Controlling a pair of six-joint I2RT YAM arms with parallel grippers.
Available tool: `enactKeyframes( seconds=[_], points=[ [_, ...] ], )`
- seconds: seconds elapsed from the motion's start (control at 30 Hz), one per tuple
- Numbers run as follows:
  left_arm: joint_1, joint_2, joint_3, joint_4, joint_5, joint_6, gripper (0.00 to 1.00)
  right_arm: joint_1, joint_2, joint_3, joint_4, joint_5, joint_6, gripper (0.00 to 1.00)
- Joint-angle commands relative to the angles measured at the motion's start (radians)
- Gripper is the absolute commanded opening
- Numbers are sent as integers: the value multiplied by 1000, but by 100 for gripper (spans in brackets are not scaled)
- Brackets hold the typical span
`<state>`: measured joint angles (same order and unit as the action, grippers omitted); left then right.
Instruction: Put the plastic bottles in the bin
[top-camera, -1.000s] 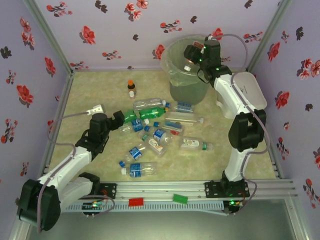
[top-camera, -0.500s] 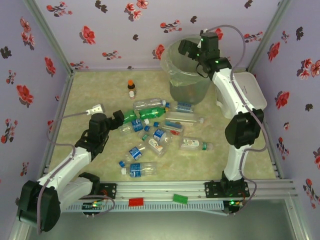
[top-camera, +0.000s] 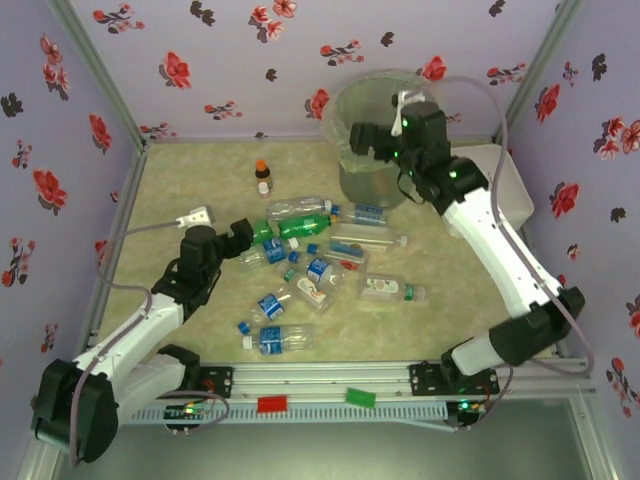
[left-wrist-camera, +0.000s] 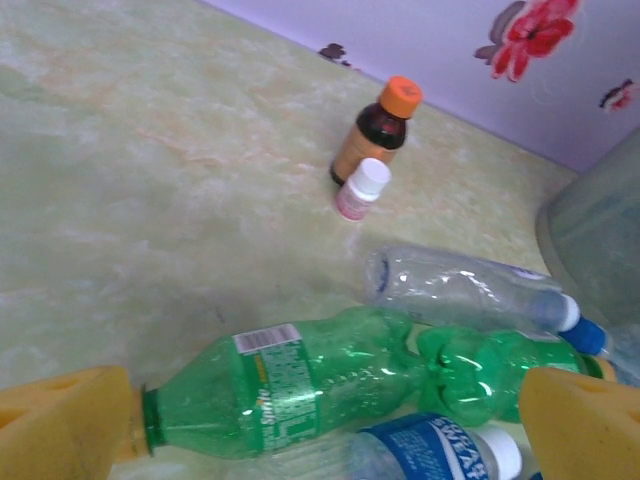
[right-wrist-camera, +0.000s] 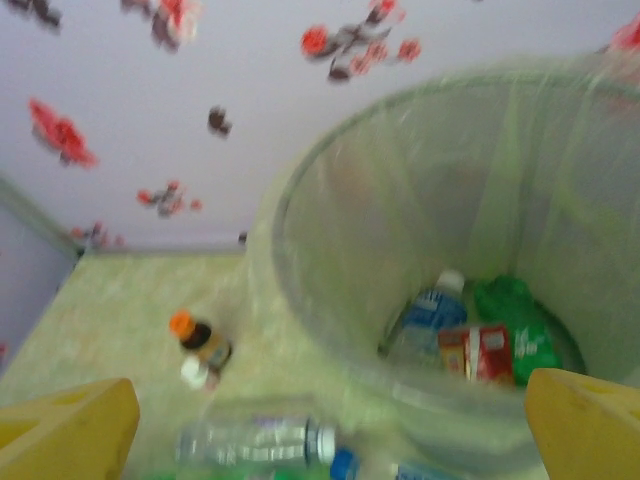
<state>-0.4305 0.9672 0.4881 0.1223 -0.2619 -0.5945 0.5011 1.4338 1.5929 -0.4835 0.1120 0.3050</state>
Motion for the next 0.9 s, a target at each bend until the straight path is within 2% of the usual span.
enactKeyframes(
  seconds=[0.0,0.07,0.2,0.3,0.43,0.67,0.87],
  points=[
    [-24,10,44,3,65,54,100,33,-81,-131,-42,-87,-37,100],
    [-35,14,41,22,116,61,100,73,-129,-215,-74,-81,-28,100],
    [-58,30,25,85,130,21,100,162,-204,-402,-92,-87,-1,99],
    [-72,63,9,146,129,-8,100,221,-256,-559,-40,-115,40,100],
    [-92,144,48,147,131,-16,100,275,-294,-689,-47,-98,79,100],
    [-126,247,108,152,127,-10,100,295,-250,-738,-228,8,32,100],
    [-128,266,119,161,127,-37,100,294,-175,-720,-257,93,-44,100]
  ],
)
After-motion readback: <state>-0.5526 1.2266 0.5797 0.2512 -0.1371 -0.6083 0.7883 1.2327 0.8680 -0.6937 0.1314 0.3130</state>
